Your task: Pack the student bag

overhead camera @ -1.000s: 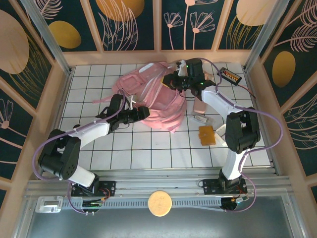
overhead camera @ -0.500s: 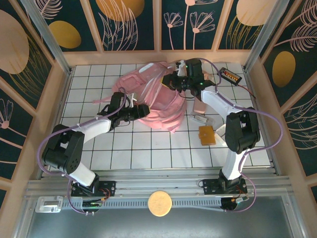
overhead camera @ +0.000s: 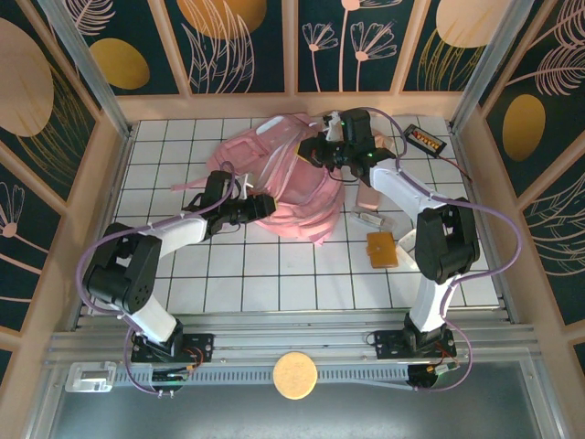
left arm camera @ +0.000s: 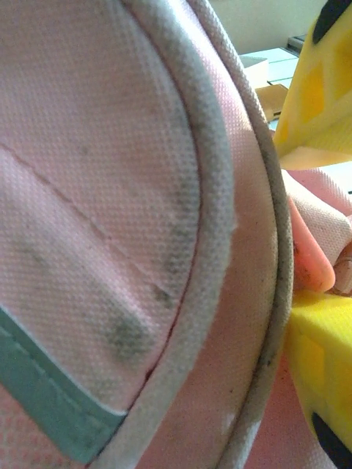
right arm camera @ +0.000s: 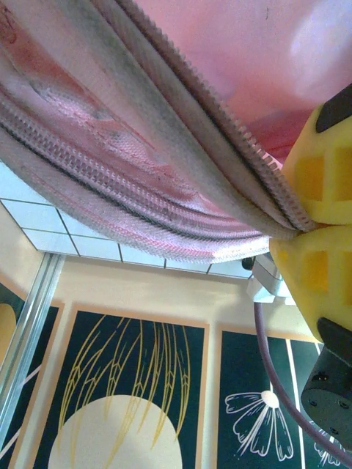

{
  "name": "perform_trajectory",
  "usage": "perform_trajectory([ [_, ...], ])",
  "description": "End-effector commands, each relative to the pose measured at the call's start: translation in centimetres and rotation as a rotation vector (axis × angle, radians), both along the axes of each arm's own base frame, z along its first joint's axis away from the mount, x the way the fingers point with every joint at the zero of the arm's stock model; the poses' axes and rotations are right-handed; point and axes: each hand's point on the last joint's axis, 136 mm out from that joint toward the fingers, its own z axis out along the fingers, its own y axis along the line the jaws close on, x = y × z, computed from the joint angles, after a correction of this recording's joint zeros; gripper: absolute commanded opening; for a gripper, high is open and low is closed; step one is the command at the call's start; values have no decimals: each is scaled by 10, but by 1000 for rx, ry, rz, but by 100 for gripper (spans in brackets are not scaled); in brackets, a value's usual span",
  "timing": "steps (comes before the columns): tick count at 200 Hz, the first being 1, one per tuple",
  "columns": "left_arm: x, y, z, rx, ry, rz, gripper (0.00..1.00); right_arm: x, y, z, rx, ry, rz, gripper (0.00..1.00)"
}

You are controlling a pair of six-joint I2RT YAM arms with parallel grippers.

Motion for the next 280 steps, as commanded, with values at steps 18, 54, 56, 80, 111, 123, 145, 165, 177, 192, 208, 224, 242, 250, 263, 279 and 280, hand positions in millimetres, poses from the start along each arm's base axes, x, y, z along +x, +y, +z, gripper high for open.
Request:
perform_trajectory([
  [18,12,-4,5,-13,-38,-16,37,-4,13,39,49,-86,40,0],
  [54,11,-1,0,-5,-29,-17,18,-2,14,37,46,-86,39,0],
  [56,11,0,0,-5,-28,-16,17,-2,14,37,46,-84,39,0],
  [80,11,3,-2,-5,-23,-15,0,0,14,35,43,-82,35,0],
  [111,7,3,3,-13,-32,-35,0,1,13,33,35,-78,32,0],
  [123,3,6,5,-5,-38,-39,0,2,11,31,27,-79,25,0],
  [145,-7,25,5,34,-25,3,0,5,5,25,2,-79,6,0],
  [165,-15,55,2,97,2,89,0,10,-4,18,-29,-78,-23,0],
  [177,-20,71,-1,124,25,129,0,13,-8,16,-40,-84,-34,0],
  [192,-26,88,-10,162,63,177,0,15,-12,17,-42,-89,-41,0],
  [208,-30,107,-19,194,100,238,0,17,-14,20,-40,-97,-45,0],
  [224,-30,134,-29,260,139,334,0,18,-14,22,-42,-106,-44,0],
  [242,-31,166,-35,339,174,450,0,18,-15,24,-43,-107,-45,0],
  [250,-29,179,-36,384,176,494,0,17,-15,24,-42,-105,-44,0],
  [263,-23,198,-32,450,146,547,0,16,-13,27,-32,-107,-37,0],
  [279,-11,210,-27,495,105,584,0,11,-7,31,-13,-108,-18,0],
  [280,-10,210,-27,497,101,585,0,11,-7,31,-12,-108,-15,0],
])
